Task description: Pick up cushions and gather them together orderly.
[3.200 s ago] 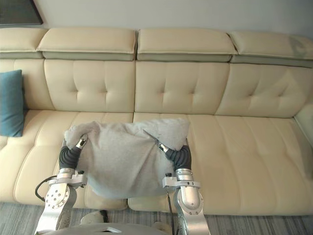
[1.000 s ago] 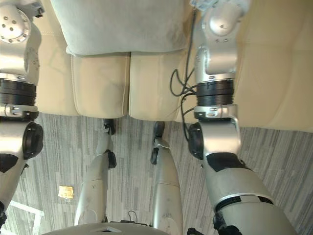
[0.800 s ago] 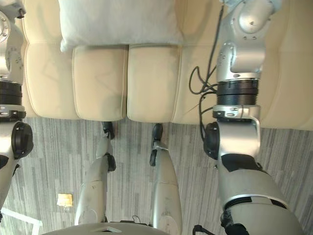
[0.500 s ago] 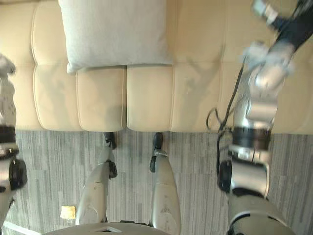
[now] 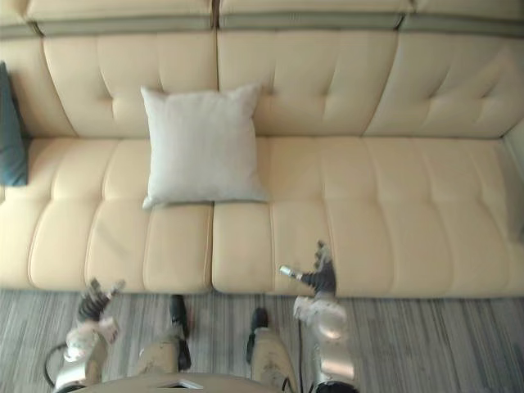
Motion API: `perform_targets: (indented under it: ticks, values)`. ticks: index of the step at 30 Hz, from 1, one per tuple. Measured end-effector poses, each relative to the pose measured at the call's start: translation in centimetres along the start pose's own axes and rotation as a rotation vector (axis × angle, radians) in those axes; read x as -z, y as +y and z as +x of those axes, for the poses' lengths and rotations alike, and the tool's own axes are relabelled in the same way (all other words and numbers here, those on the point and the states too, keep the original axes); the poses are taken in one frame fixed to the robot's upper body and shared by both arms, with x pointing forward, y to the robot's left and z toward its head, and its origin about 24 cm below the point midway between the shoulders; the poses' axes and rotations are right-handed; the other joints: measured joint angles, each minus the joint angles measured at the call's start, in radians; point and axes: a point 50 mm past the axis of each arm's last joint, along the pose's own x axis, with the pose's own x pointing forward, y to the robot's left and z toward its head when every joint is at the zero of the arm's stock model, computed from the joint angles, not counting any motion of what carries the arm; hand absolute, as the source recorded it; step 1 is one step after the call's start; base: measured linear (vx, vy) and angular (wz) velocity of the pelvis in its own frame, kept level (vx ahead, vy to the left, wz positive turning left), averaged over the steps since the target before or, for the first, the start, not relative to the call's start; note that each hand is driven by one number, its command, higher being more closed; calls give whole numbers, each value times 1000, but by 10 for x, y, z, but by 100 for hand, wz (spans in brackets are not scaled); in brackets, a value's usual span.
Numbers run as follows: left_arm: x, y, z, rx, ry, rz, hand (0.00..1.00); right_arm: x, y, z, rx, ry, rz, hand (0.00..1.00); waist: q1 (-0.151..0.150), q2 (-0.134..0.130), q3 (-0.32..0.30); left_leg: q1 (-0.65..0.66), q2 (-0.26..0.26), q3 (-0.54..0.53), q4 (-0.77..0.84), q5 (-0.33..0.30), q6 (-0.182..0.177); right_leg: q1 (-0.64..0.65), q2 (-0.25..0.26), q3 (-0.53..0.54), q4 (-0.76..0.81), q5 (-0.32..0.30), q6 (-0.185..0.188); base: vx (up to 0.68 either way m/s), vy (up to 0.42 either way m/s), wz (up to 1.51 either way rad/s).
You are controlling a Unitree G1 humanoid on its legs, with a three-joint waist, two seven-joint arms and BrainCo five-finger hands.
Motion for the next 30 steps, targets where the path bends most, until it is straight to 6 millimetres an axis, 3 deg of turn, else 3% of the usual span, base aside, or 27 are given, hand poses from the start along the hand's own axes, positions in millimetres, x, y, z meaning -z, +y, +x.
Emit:
perform_targets:
  ticks: [3,6,9,16,18,20,21,22,23,24,26,27,28,29,30]
  values:
    - [38,-1,-8,7,161,48,0,42,4,-10,-19,186,-57,0,-1,1,-39,41,-1,6,0,-16,-1,64,2,4,-59,19,3,67,22,-9]
    - [57,-1,-14,18,249,72,0,75,5,-22,-40,341,-78,0,0,-2,-63,83,-3,17,0,-32,-6,122,6,22,-111,43,5,72,20,-12]
    - [61,1,-14,20,273,92,0,94,2,-29,-44,445,-104,0,-2,-2,-79,115,-9,25,-1,-46,-13,161,6,45,-155,68,20,65,14,-21]
    - [57,2,-10,24,263,119,0,104,-1,-31,-43,517,-118,0,3,-29,-64,173,-29,48,1,-61,-5,195,-1,104,-169,97,31,45,27,-23]
    - [46,-1,-4,31,230,132,0,94,9,-20,-62,474,-108,0,5,-50,-19,161,-23,63,70,-98,-4,182,-4,117,-120,98,30,-68,20,-28]
    - [40,-3,-1,36,213,132,0,91,11,-18,-65,464,-106,0,6,-63,-11,116,-20,58,140,-138,13,146,-11,110,-85,108,35,-121,7,-24]
    - [36,-6,0,41,196,125,0,90,11,-18,-67,458,-108,0,24,-49,-9,82,3,43,176,-155,35,126,3,111,-100,152,42,-114,20,-47]
    - [38,-7,-1,41,201,119,0,88,10,-15,-62,451,-107,0,32,-27,5,68,24,56,184,-152,41,115,1,91,-58,135,17,-151,30,-36]
    - [35,-6,0,38,190,123,0,86,14,-14,-67,447,-102,0,23,-22,10,59,32,47,204,-151,43,61,-14,37,197,30,-20,-117,-7,16]
    - [30,-5,2,32,168,122,0,91,12,-19,-65,466,-101,0,23,-27,9,53,31,25,218,-146,49,56,-51,-1,435,-34,-7,-105,-35,37]
    - [30,1,1,12,163,111,0,93,12,-21,-65,474,-105,0,32,-41,0,50,30,23,217,-130,50,81,-94,-8,562,-47,-3,-135,-131,23]
    - [34,8,-1,-11,173,114,0,92,15,-19,-72,470,-103,0,35,-61,-13,28,25,17,222,-113,41,120,-129,0,556,4,8,-152,-191,8]
    - [34,10,-1,-18,174,112,0,91,15,-18,-72,467,-101,0,36,-71,-19,17,20,12,228,-104,31,124,-123,0,527,-17,35,-172,-183,7]
    - [35,6,-1,-21,186,85,0,87,14,-14,-67,452,-103,0,48,-63,-19,-15,25,-19,228,-92,21,130,-96,-18,473,-45,52,-161,-118,-10]
    - [38,-2,-4,-10,194,50,0,84,6,-10,-50,444,-121,0,69,-22,-29,-36,25,-48,222,-65,32,168,-66,-5,361,-97,62,-176,-120,-17]
